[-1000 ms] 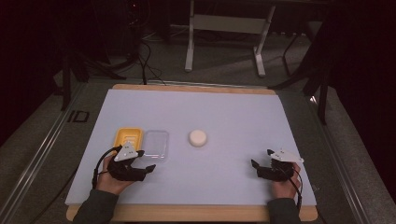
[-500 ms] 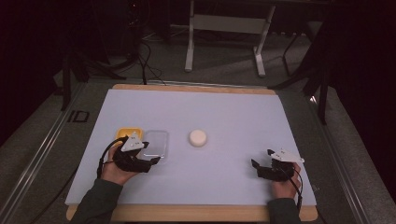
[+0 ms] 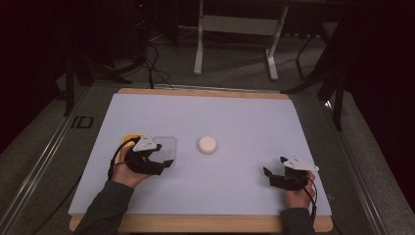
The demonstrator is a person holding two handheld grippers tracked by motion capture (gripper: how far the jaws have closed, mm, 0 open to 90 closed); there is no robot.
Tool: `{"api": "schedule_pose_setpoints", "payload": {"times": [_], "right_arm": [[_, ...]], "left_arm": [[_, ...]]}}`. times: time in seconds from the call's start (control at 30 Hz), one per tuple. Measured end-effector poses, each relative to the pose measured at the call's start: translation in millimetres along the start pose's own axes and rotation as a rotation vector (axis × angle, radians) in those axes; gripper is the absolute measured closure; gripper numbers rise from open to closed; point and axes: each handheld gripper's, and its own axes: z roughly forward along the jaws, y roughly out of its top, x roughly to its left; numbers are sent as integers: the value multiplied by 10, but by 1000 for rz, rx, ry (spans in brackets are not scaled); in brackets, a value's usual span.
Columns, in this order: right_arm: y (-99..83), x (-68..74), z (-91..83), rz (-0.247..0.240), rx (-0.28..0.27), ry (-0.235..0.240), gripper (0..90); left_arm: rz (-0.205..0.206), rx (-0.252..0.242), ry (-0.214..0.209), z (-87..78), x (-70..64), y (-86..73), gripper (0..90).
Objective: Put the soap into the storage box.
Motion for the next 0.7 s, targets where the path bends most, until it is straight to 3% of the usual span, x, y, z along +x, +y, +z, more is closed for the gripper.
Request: {"api": "schedule_pose_setpoints", "payload": {"times": [0.43, 0.7], "right_arm": [[-3, -4, -6, -3, -6, 0, 185], [-3, -4, -8, -3, -7, 3, 185]], "left_arm": [[6, 18, -22, 163, 24, 122, 276], [-13, -16, -39, 204, 59, 196, 270]]}}
